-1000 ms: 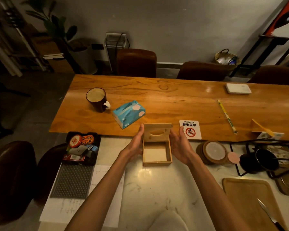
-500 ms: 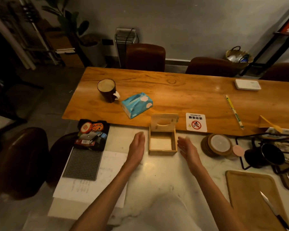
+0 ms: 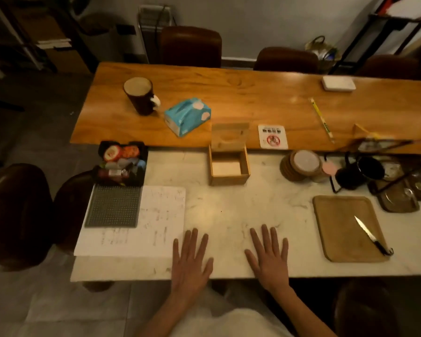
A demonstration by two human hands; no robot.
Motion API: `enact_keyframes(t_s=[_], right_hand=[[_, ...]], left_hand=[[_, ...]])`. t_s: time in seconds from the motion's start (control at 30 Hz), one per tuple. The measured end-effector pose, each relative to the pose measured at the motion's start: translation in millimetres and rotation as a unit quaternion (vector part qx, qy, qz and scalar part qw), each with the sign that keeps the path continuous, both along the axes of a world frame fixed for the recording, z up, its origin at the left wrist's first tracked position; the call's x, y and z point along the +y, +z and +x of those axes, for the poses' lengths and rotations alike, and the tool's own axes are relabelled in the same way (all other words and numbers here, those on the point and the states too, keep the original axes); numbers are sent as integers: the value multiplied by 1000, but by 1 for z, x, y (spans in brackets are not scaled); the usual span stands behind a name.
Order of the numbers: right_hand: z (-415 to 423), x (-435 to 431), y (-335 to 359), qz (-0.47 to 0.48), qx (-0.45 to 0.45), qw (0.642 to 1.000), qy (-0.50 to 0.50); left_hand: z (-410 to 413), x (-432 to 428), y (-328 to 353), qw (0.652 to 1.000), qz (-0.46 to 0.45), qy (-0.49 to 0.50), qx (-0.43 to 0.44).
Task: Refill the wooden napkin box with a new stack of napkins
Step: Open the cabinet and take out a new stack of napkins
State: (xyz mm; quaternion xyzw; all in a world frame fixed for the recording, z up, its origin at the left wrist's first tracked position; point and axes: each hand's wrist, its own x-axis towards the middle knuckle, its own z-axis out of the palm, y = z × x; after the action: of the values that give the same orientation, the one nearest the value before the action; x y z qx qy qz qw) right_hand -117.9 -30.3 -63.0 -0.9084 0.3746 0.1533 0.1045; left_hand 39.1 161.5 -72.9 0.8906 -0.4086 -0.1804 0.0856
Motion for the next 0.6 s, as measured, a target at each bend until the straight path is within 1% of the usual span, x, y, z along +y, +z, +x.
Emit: enact_keyframes(t_s=[0.07,0.13,0.23,0.4,0.5,0.6], right_hand=[[-1,5,4,-9,-3,1000,1],[-1,6,5,-32,-20,999,-2],[-1,6,6,-30,-33,999,-3],[-7,4,-18,-83,-88,993,9],[-8,4,-25,-97,-115,989,6],[-10,5,-27,-120,-138,983,4]], left_hand=[[-6,0,1,1000,13,13,-6],[-11,-1,0,998,32,53,-30],[-20,-6,6,993,59,96,-44],[-23,-8,-17,985,18,115,-128],[-24,-6,-23,984,11,98,-151],[-24,-7,-32,976,-23,103,-190]])
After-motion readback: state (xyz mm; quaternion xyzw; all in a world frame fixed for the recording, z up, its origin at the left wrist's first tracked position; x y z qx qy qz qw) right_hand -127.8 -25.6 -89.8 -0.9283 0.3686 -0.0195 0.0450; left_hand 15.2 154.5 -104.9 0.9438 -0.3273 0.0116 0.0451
